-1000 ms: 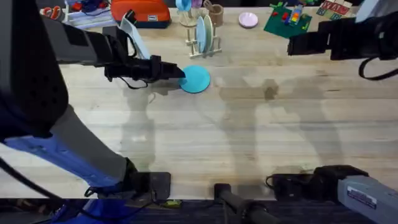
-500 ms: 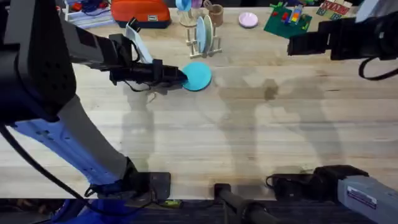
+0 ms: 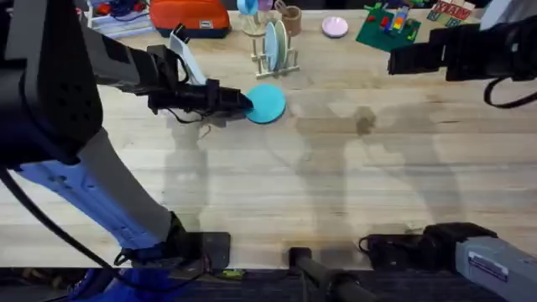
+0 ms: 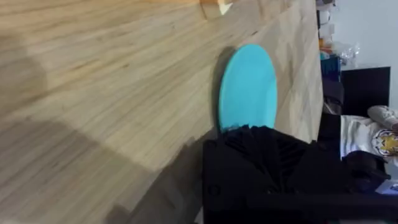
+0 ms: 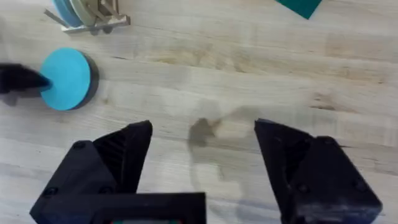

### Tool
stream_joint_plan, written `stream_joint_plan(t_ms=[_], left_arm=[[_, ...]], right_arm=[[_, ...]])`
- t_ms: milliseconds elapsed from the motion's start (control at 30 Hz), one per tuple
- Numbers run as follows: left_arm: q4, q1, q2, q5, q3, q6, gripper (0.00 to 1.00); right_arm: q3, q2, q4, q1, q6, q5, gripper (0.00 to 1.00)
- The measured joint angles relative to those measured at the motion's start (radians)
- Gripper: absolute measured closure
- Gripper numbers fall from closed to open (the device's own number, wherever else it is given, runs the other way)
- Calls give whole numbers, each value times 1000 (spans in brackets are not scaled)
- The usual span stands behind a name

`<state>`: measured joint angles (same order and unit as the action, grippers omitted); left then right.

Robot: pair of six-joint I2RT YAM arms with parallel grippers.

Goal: Pick up the plates from the table one by one and place each into a slot on the dish rack.

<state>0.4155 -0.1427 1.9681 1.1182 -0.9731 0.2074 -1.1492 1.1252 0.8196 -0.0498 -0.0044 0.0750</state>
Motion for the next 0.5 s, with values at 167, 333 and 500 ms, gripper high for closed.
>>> stream_joint_plan(t_ms=[167, 333, 500], left_arm=[[3, 4, 0, -18, -7, -42, 960], [5, 22, -11, -59, -14, -82, 960], [-1, 52, -15, -86, -19, -92, 960]], right_arm=[[0, 0, 0, 0, 0, 0, 7], [0, 0, 0, 0, 0, 0, 7], [0, 0, 0, 0, 0, 0, 7]])
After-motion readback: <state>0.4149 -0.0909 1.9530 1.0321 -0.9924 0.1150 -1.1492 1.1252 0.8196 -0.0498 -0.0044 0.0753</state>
